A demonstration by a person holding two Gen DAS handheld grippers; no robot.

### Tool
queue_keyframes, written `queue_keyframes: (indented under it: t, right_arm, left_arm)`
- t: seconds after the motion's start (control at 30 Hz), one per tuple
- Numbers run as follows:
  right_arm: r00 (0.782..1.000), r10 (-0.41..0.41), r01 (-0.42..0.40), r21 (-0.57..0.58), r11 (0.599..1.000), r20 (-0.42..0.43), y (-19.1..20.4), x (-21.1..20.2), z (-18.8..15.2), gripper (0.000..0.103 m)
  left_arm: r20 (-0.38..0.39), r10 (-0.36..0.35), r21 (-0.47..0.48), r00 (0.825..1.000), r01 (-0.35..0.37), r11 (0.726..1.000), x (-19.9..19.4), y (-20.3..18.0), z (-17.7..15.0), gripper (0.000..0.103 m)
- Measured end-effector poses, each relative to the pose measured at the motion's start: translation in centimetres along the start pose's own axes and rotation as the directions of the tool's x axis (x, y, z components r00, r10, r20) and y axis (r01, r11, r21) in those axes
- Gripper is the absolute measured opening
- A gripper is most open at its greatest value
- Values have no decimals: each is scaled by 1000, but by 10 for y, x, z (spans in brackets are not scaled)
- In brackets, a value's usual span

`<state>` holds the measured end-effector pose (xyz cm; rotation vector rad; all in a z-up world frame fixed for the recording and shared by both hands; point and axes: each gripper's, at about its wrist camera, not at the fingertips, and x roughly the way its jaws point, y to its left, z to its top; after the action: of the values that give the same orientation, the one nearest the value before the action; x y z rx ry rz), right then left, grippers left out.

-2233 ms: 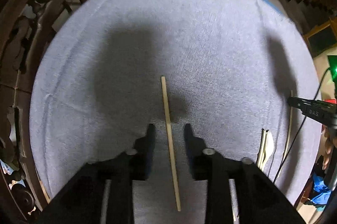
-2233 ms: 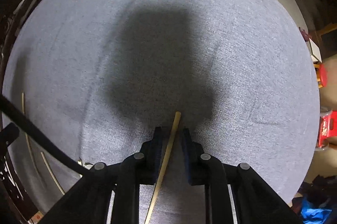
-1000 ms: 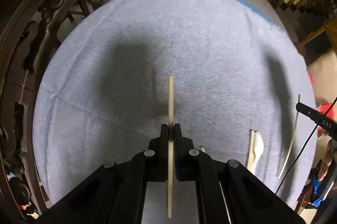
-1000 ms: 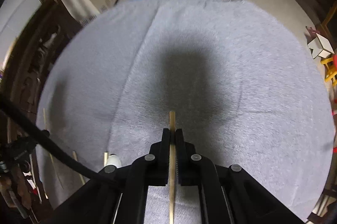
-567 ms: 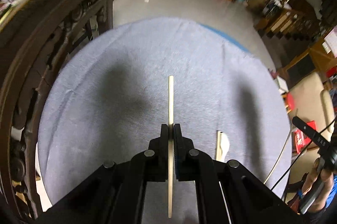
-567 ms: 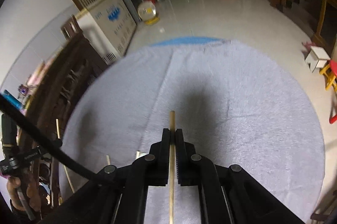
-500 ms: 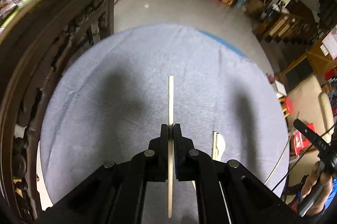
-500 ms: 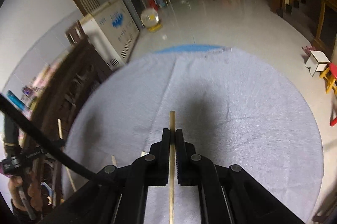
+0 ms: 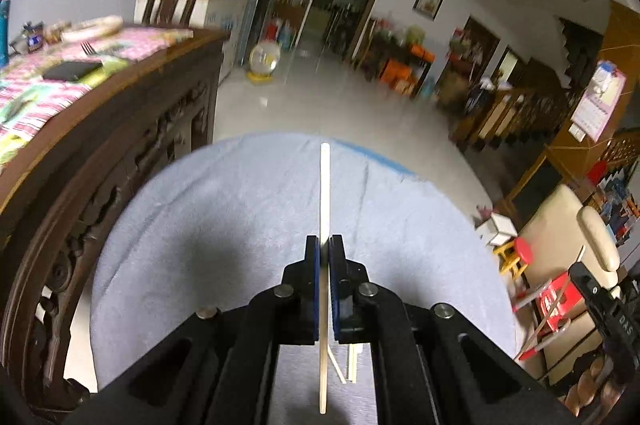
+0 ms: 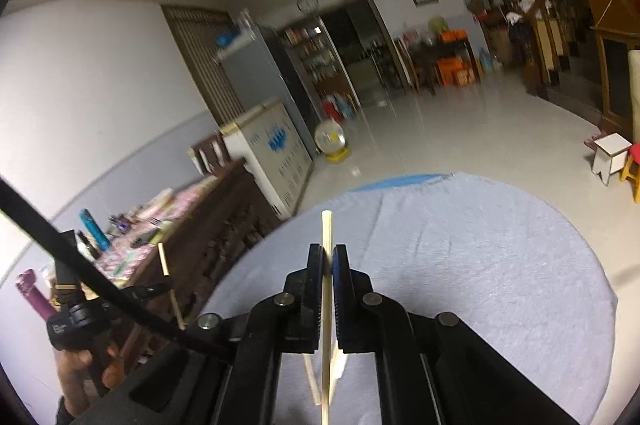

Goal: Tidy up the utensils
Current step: 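Carry both held chopsticks down into the dark cup with both grippers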

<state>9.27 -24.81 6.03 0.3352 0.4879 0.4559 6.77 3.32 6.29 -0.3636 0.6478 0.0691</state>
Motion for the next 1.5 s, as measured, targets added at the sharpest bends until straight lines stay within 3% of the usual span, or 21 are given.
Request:
queue_keyframes:
  t: [0.23, 0.6, 0.97, 1.5]
  right_arm:
    - [987, 76, -73, -22, 997, 139, 35, -53, -37, 5]
    - [967, 77, -50, -115, 992, 245, 77, -61, -105, 5]
    - [975, 67, -32, -163, 986, 214, 84, -40, -137, 5]
    - [989, 48, -21, -188, 982, 142, 76, -25, -161, 5]
  left_arm:
    - [119, -23, 11, 993, 22, 1000, -53, -12, -36, 4]
    - [204, -48, 32, 978, 43, 999, -77, -21, -93, 4]
    - [243, -48, 43, 969, 39, 998, -65, -22, -132, 4]
    - [206, -42, 51, 978, 33, 998, -53, -18, -156, 4]
